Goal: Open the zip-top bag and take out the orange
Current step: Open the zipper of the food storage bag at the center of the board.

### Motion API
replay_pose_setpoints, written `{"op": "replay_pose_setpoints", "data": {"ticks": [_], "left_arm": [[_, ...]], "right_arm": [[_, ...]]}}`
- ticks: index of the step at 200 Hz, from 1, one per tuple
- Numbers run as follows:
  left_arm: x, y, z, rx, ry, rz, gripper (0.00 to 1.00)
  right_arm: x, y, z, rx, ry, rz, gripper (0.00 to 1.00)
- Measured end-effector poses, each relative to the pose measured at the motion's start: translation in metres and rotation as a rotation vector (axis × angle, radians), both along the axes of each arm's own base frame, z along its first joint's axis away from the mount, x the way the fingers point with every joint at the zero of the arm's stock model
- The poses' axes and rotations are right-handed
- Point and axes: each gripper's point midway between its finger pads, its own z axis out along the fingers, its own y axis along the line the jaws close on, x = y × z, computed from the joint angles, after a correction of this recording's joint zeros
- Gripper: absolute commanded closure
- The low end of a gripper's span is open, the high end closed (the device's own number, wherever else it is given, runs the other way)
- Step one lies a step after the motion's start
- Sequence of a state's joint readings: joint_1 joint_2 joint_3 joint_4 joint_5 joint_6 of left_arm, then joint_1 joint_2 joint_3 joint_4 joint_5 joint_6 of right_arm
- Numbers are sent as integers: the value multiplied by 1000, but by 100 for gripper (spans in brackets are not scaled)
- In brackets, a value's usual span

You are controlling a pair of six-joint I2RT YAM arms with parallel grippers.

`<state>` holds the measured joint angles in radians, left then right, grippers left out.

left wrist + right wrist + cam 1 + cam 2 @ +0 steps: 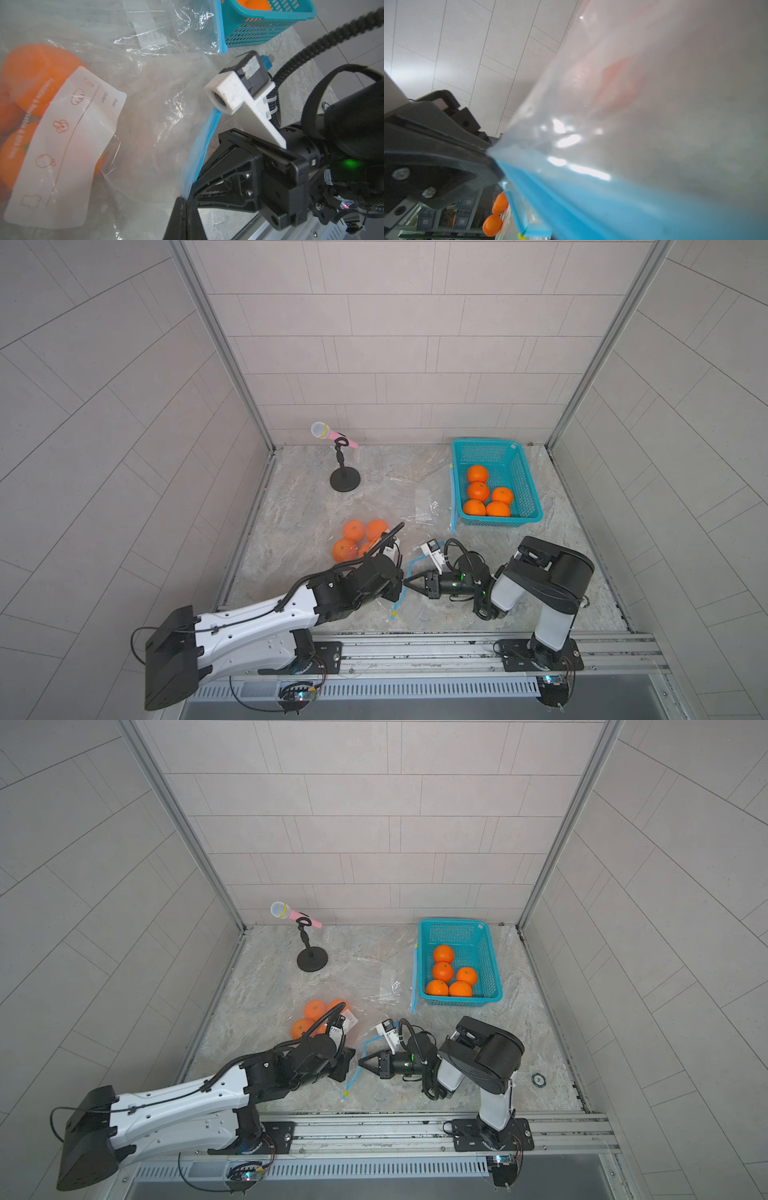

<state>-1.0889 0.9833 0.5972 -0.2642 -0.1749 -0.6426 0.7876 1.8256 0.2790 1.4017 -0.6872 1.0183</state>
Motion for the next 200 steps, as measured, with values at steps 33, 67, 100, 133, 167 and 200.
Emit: {"op": "replay_pose_setpoints", "data": {"ticks": [33,67,100,133,167,200], "left_arm": [[15,20,25,57,-99,84,100],[18,33,39,114,-134,105,100],[10,34,49,76,-133,72,100],[-3,28,54,2,-98,14,100],[-4,11,42,-11,-59,-23,100],[-1,2,29,20,-39,-29,100]], "right_arm": [[4,-21,-15,-38,48,-58,94],[-1,-33,-25,-58,90,-86,95],[6,-45,-15,-27,64,-131,95],[11,-54,-7,0,56,-150,94],[1,-53,-10,-23,84,-132,73],[-5,-64,9,-18,33,-159,49]]}}
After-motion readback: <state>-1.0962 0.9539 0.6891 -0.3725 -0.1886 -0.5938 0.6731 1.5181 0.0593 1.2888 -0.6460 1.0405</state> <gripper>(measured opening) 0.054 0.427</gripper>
